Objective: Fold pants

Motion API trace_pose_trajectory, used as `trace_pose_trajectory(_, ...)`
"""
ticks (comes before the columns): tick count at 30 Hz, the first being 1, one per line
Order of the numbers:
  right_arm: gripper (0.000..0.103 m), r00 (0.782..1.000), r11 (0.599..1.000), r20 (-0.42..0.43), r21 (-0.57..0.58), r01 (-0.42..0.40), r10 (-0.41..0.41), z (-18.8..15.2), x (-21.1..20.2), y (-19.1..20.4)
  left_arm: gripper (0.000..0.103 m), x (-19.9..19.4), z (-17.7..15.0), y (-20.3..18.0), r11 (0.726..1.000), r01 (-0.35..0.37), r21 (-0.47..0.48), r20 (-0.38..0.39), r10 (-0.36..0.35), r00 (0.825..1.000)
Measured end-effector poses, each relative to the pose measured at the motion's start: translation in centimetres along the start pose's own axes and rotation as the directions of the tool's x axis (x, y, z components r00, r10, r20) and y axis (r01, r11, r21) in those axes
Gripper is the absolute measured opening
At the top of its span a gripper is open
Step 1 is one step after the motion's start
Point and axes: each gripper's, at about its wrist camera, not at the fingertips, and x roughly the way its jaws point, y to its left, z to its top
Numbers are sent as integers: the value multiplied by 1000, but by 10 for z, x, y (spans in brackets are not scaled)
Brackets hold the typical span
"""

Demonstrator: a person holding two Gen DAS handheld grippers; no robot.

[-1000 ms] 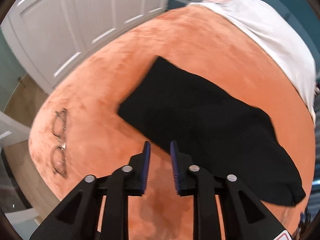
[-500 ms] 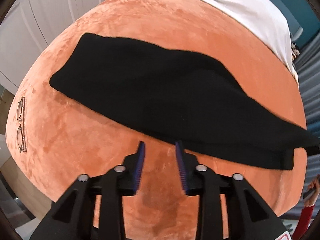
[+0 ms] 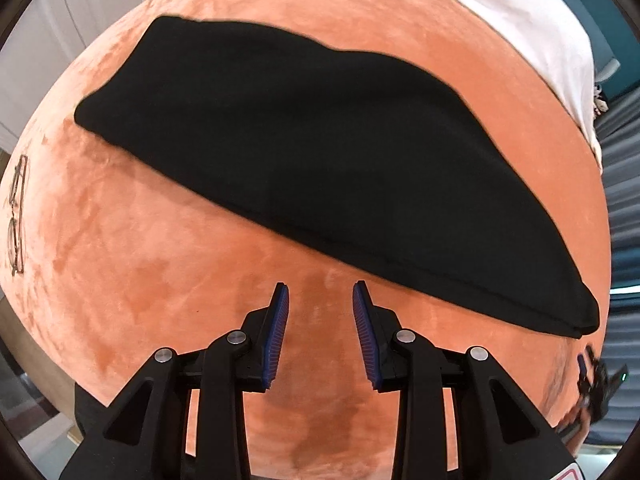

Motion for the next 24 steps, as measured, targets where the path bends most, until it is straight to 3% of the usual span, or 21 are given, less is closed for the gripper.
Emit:
trace_pose_trajectory(4,64,993,985,49,133,-110,104,34,26,12,40,-7,-5,-7,999,-23,34,22,22,1000)
trace_pose_trajectory(5,78,990,972,39,191,-140,135,40,36,12,40,-9,-7,-7,999,-26,33,25,25,999)
trace_pose_trajectory(6,84,994,964,12,242,-110,110,44,47,11,40,-8,-7,-5,999,-28,30,24,27,999)
trace_pose_trajectory(7,85,998,959,-14,279,-59,65,48,59,11,40,-7,-6,-3,999,-31,20,19,30,999)
trace_pose_trajectory(8,71,999,953,-24,300,-35,44,52,68,12,40,-7,-6,-1,1000,-28,4,15,28,999)
trace_pose_trajectory(9,28,999,955,-15,294,-43,50,58,71,15,40,-7,-7,1,1000,-22,-4,13,22,1000)
trace_pose_trajectory(10,7,997,953,-12,298,-63,70,64,70,19,40,-9,-6,5,1000,-17,-13,11,17,1000)
trace_pose_trajectory(11,7,989,938,39,313,-148,143,71,60,22,40,-13,-8,6,1000,-14,-14,16,14,1000)
trace_pose_trajectory(12,7,966,924,112,286,-254,231,77,42,30,40,-17,-7,7,1000,-14,-10,31,15,999)
trace_pose_trajectory(14,7,931,930,191,139,-340,311,80,13,43,40,-20,-8,7,1000,-27,0,46,27,999)
trace_pose_trajectory(15,7,954,966,170,43,-256,246,75,13,44,40,-18,-8,10,1000,-25,0,44,25,999)
trace_pose_trajectory(16,8,986,989,91,28,-145,142,71,30,34,40,-12,-7,12,1000,-22,-5,30,22,999)
trace_pose_trajectory(17,8,998,995,-8,73,-66,67,64,52,17,40,-10,-7,13,1000,-22,-8,20,23,1000)
trace_pose_trajectory(18,8,994,986,-101,164,-32,49,52,72,-6,40,-4,-6,15,1000,-18,-17,5,19,1000)
trace_pose_trajectory(20,13,992,974,-84,216,-72,92,39,72,-17,40,0,-6,19,999,-12,-40,-5,12,1000)
trace_pose_trajectory(21,29,994,973,-51,214,-84,97,36,66,-13,40,1,-6,22,998,3,-58,-9,-4,1000)
trace_pose_trajectory(22,35,995,974,-35,210,-87,96,34,62,-10,40,3,-6,25,997,20,-73,-15,-21,1000)
trace_pose_trajectory(23,50,995,975,-24,203,-92,99,34,61,-6,40,5,-6,28,996,26,-87,-22,-28,999)
trace_pose_trajectory(24,55,995,977,-23,192,-94,100,36,63,-3,40,8,-3,34,994,28,-102,-28,-31,999)
